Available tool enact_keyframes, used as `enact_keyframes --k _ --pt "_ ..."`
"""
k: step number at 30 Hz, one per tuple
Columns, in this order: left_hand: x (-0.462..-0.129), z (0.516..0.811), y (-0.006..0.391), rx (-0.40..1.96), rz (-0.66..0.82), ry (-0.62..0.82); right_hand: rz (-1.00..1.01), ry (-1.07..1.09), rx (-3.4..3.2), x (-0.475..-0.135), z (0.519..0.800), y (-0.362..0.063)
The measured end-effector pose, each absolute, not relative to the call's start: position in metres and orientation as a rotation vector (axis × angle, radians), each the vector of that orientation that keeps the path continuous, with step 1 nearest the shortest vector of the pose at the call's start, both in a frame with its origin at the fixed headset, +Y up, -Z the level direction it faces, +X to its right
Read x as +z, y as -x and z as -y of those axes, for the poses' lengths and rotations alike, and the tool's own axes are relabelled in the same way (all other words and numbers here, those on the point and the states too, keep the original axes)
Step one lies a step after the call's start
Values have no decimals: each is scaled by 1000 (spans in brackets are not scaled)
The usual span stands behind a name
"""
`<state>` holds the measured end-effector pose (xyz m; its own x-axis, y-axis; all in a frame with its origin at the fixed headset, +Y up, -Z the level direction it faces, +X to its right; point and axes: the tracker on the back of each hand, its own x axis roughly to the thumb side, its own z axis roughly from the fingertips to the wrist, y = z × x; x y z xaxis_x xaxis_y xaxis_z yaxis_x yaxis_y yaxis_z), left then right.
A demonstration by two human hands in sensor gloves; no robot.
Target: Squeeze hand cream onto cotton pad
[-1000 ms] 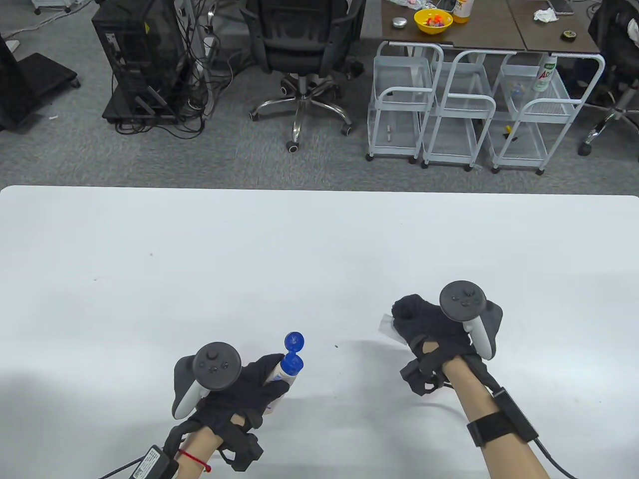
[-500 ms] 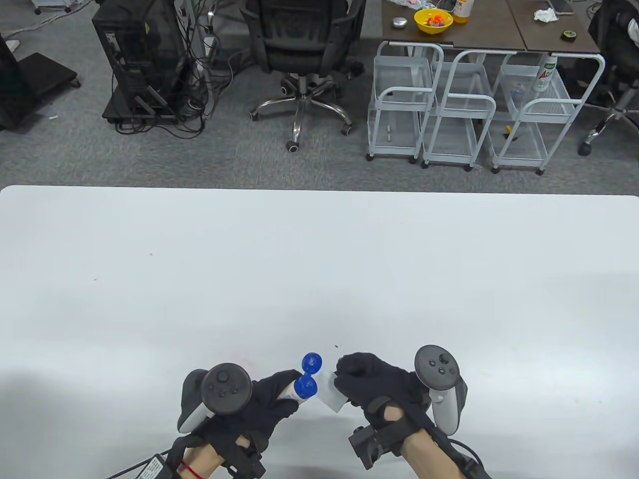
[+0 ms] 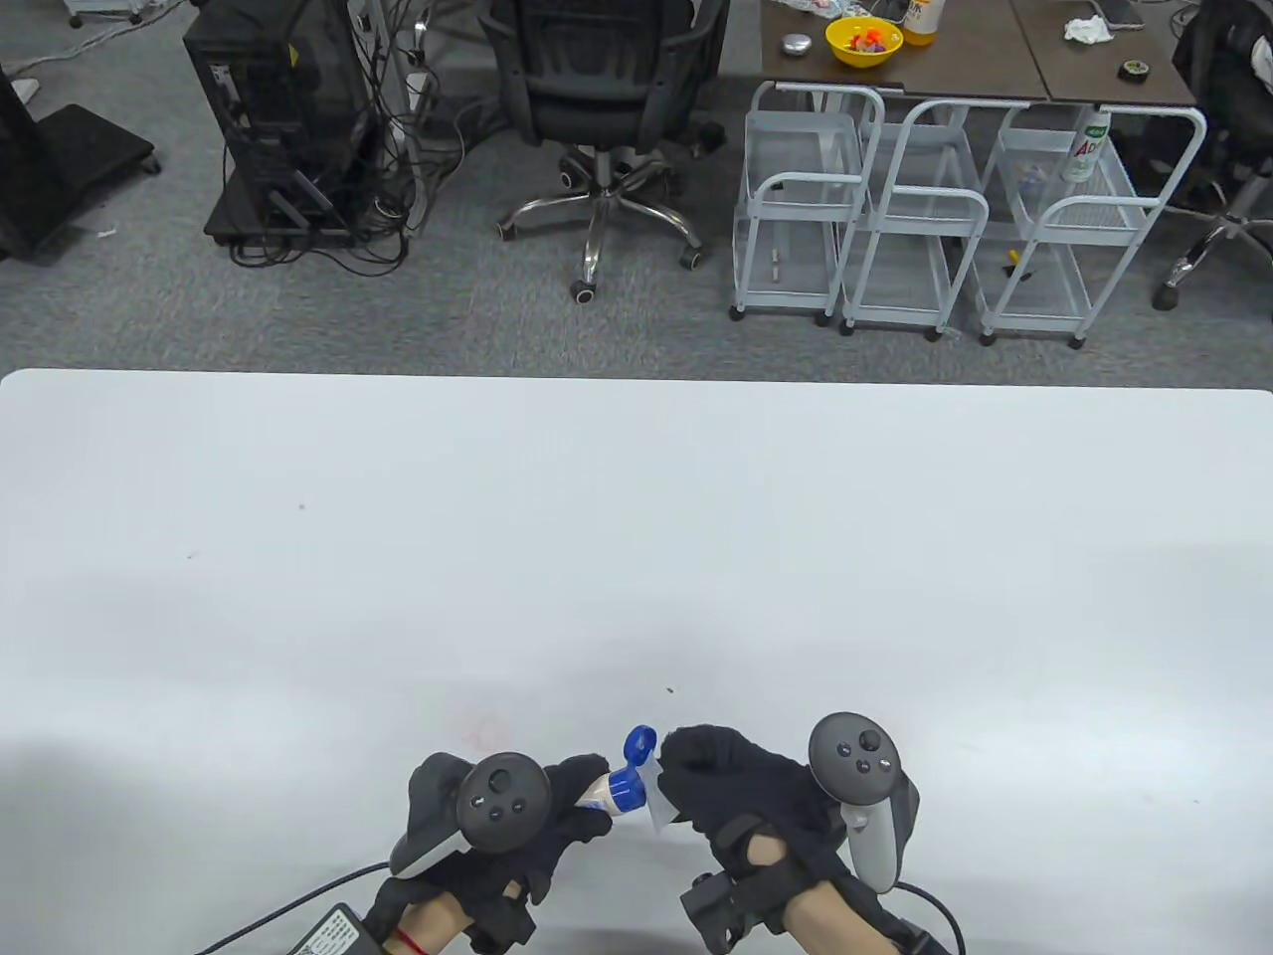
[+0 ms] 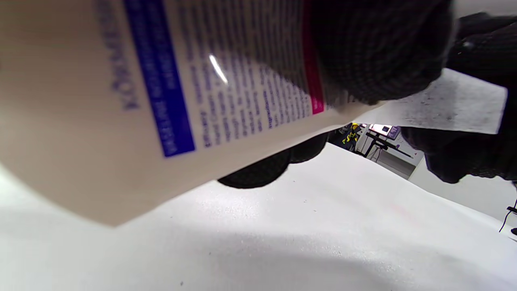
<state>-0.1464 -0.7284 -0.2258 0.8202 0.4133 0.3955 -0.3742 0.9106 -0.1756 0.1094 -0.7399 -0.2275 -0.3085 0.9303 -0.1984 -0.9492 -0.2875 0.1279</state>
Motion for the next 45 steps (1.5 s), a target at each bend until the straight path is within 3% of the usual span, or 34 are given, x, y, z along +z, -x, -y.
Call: enact_keyframes --k 12,45 --pt "-221 722 147 349 417 40 -252 37 1847 -225 740 -103" --pt "-221 720 148 328 382 82 -310 41 1820 -225 743 -98"
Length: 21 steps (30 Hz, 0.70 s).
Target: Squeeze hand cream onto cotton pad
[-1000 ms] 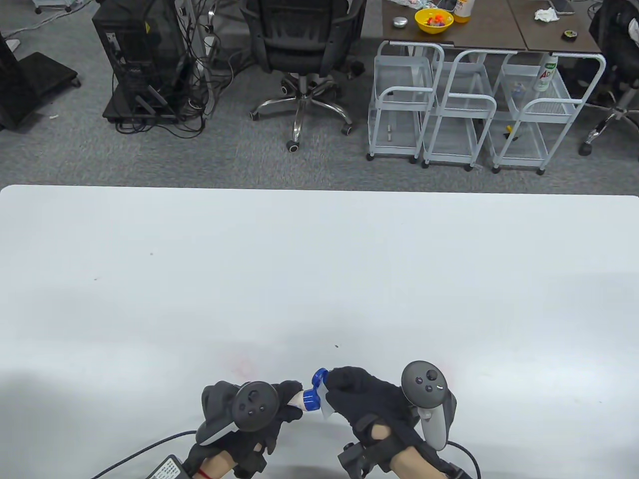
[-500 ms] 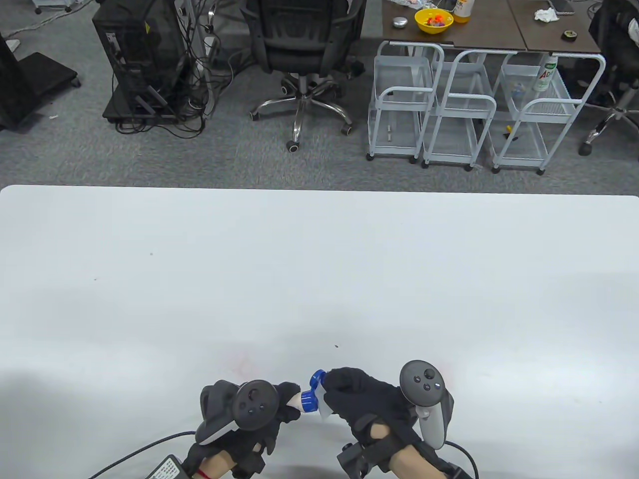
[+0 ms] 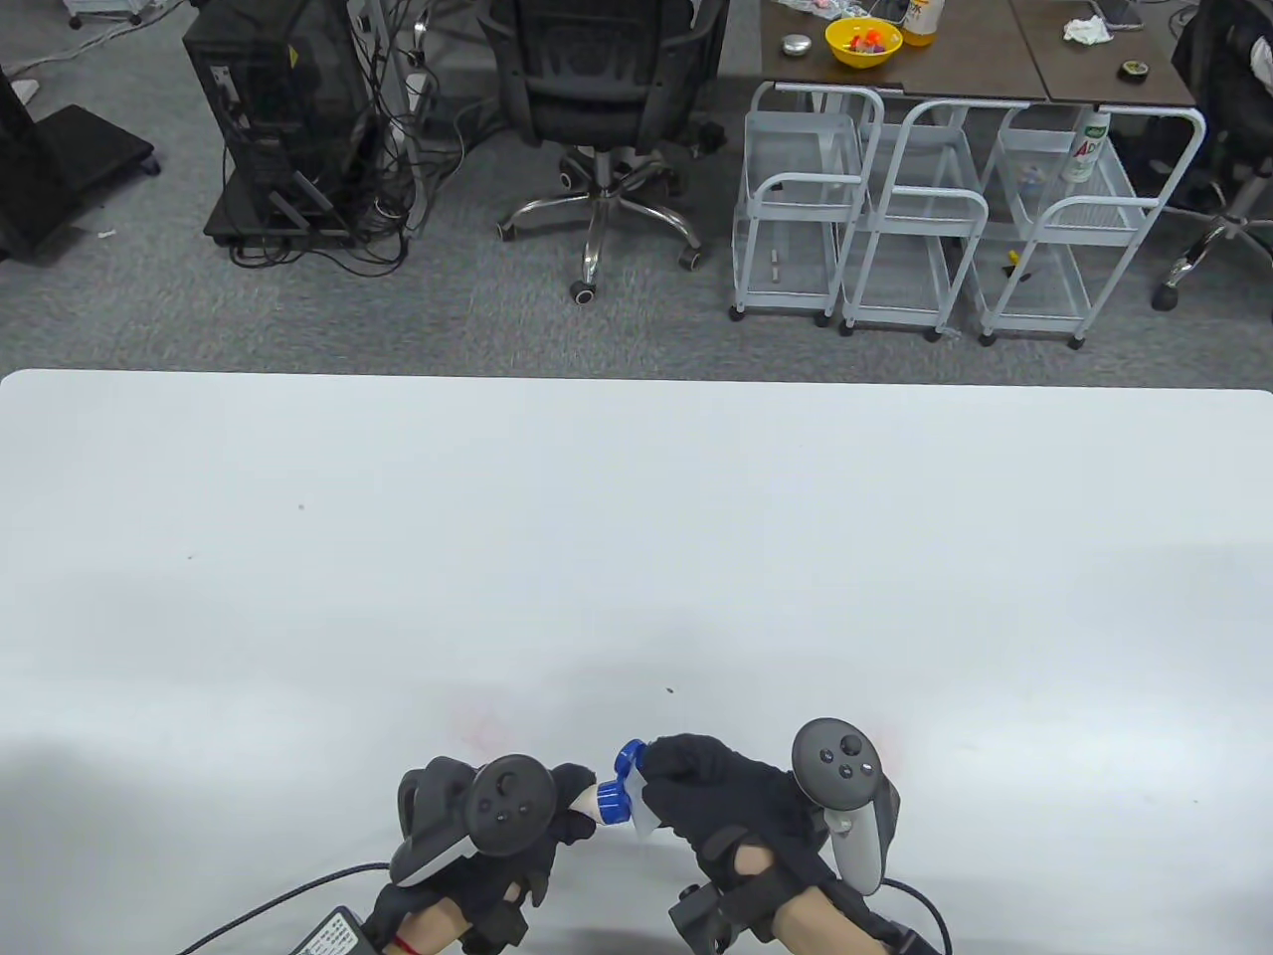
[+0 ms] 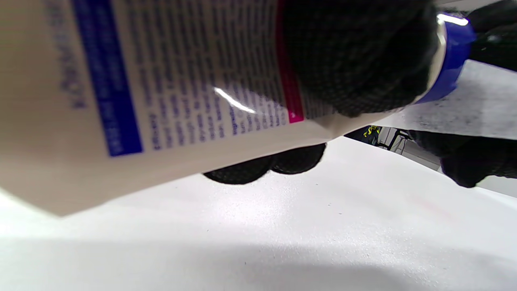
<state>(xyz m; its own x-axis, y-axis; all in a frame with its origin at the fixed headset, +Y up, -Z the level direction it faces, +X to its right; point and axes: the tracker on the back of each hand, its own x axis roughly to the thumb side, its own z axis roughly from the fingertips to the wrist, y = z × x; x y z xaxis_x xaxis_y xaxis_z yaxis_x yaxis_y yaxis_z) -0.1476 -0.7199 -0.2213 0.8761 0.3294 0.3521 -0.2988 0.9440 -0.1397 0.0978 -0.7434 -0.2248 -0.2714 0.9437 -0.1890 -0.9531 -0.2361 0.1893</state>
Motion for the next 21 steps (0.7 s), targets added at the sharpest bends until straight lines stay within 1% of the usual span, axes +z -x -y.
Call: enact_keyframes --k 13,19,21 --pt "-223 720 148 302 367 92 -308 39 1823 -225 744 -97" --pt "-227 723 151 301 339 103 -300 28 1797 -227 742 -99" --pt "-230 725 154 328 307 107 -296 35 1776 -227 742 -102"
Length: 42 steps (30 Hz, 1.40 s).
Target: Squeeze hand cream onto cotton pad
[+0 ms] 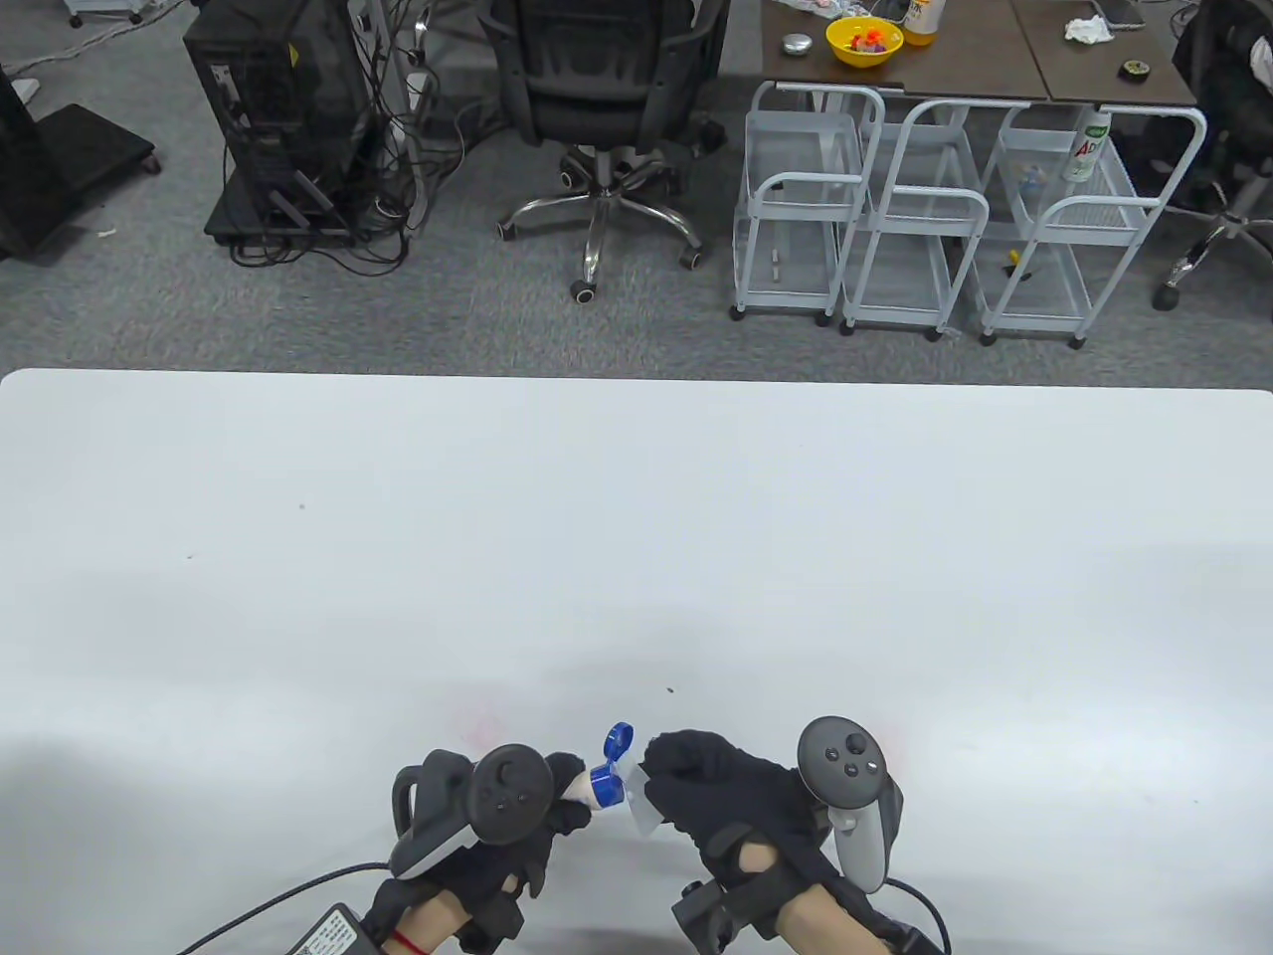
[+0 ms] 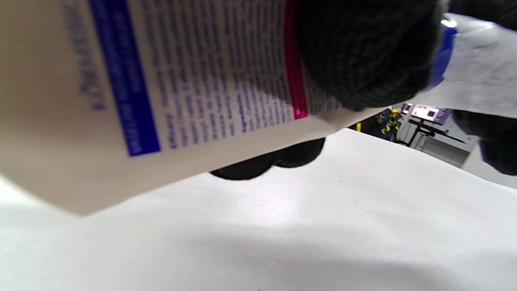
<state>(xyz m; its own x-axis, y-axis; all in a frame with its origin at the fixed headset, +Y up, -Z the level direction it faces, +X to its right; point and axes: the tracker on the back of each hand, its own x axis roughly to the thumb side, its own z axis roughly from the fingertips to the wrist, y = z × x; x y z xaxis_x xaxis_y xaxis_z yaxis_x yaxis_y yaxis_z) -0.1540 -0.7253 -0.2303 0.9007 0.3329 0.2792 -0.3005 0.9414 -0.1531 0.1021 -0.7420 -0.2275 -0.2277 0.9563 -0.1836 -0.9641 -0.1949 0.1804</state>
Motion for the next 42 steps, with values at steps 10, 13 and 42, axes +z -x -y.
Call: enact_keyframes --k 10,13,42 --pt "-248 729 185 870 243 258 -265 55 1735 -231 743 -115" --pt "-250 731 188 956 259 320 -265 66 1733 -233 745 -117" --pt "-251 727 200 1038 243 281 -283 73 1732 -235 747 -116"
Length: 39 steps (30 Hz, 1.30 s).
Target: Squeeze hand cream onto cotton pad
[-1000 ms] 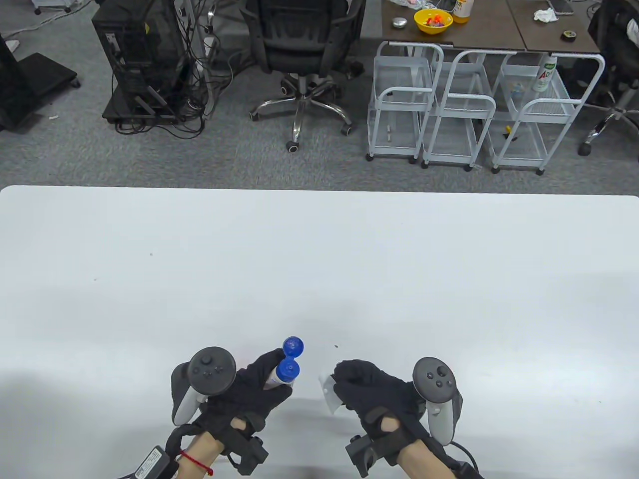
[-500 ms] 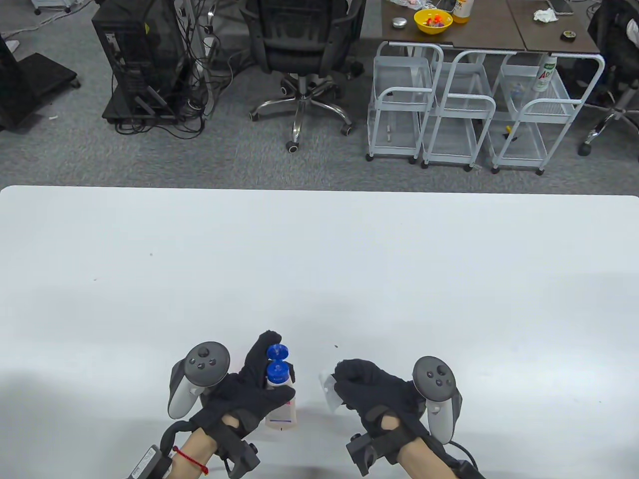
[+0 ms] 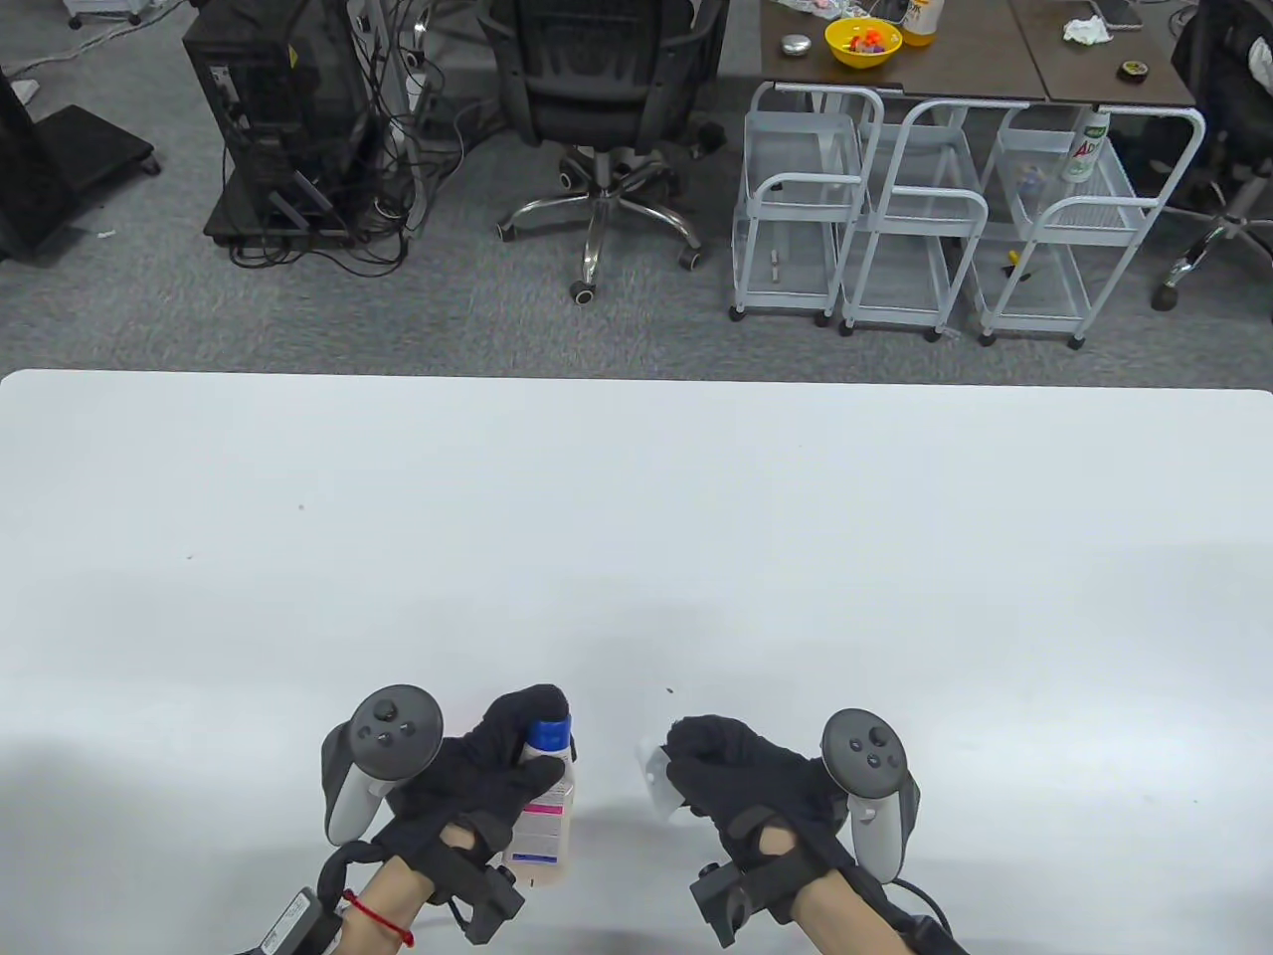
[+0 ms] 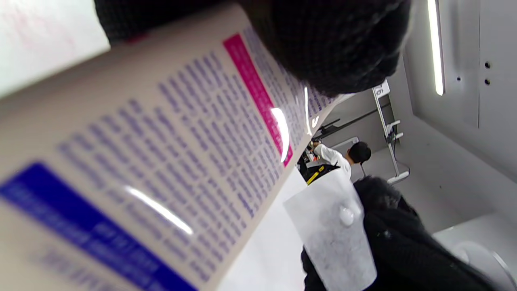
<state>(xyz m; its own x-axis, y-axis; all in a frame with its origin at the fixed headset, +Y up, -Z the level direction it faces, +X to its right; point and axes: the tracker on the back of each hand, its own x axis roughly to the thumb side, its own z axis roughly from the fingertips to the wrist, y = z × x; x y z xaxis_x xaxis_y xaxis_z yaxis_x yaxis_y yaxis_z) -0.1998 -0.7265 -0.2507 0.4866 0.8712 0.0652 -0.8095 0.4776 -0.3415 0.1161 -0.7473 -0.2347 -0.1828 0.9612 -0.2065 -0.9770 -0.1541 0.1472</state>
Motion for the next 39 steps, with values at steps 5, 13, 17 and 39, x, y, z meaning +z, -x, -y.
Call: enact_keyframes --k 5,13,17,39 --pt "-251 725 198 1020 258 285 -289 69 1739 -235 748 -115" --pt "-254 725 198 960 251 307 -264 28 1875 -255 750 -128" --pt "-258 728 204 904 187 272 -188 65 2124 -275 755 -148" --pt "-263 732 205 657 124 230 33 256 2653 -288 752 -177"
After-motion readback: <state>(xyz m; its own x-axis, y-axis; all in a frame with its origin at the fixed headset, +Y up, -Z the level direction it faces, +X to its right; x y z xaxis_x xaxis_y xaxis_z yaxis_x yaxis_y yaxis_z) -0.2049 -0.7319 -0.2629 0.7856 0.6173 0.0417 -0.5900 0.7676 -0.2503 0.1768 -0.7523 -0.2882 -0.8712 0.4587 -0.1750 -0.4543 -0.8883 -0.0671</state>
